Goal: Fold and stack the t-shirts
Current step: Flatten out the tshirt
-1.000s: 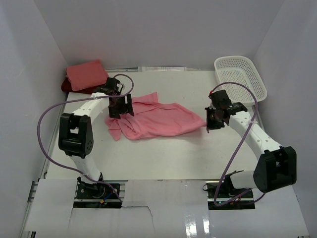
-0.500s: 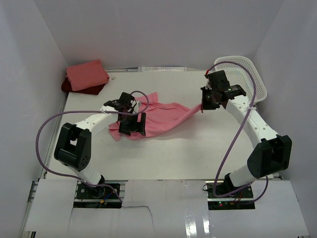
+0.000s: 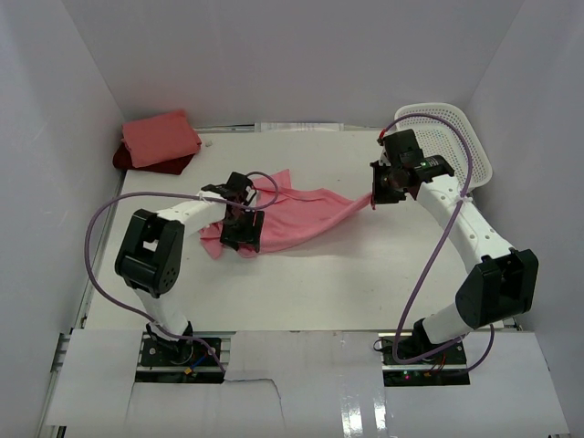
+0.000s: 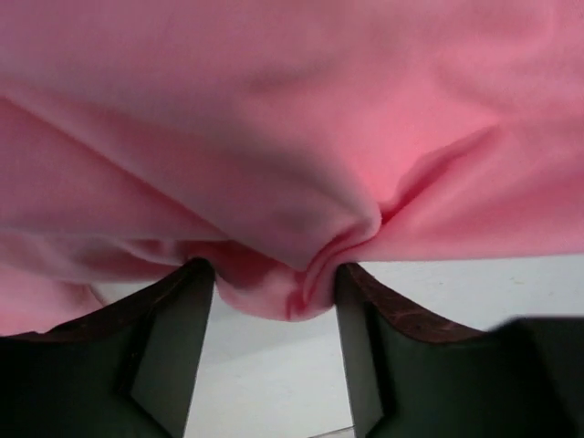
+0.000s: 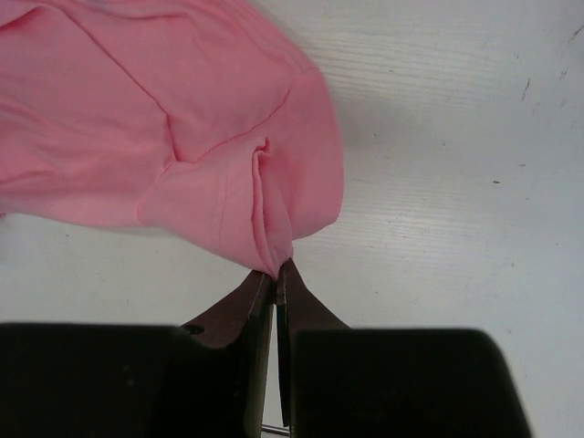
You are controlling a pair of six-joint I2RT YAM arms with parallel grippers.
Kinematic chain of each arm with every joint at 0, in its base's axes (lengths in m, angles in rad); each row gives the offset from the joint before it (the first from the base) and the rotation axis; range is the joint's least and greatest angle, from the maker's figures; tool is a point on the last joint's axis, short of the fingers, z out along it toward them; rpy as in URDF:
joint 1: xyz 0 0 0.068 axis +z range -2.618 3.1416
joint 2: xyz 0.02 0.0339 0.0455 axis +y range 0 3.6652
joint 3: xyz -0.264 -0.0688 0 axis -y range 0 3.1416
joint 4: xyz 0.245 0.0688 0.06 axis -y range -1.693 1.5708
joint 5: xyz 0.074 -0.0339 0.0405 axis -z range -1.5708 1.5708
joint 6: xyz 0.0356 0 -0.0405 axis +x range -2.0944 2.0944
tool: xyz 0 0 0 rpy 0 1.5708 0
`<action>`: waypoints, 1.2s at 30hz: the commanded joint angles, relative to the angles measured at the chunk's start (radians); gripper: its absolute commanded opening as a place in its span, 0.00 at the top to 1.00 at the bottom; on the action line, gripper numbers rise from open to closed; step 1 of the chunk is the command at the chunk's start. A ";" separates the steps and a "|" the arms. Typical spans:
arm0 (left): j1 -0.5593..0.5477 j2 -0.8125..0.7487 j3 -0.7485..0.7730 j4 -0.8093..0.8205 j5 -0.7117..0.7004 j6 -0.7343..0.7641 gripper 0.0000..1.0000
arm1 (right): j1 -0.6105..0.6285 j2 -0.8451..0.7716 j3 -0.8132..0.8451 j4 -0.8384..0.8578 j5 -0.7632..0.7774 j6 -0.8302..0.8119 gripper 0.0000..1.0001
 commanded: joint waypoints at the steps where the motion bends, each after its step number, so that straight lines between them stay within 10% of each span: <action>1: -0.009 0.039 0.030 0.022 0.004 0.025 0.38 | 0.003 -0.030 0.029 0.002 0.005 -0.014 0.92; 5: -0.029 0.053 0.047 -0.029 0.039 0.015 1.00 | 0.003 -0.033 0.023 0.002 -0.006 -0.014 0.92; 20: -0.132 -0.272 -0.042 -0.202 0.435 -0.047 1.00 | 0.003 -0.041 0.034 -0.028 -0.001 -0.028 0.92; 33: 0.434 0.100 0.205 0.183 0.978 -0.263 0.97 | 0.003 -0.009 0.041 -0.011 0.004 -0.032 0.92; 35: 0.460 0.151 0.266 0.187 0.943 -0.277 0.79 | 0.003 -0.007 0.029 -0.005 -0.004 -0.031 0.92; 36: 0.464 0.200 0.328 0.176 0.932 -0.272 0.48 | 0.003 -0.006 0.020 0.001 -0.007 -0.031 0.92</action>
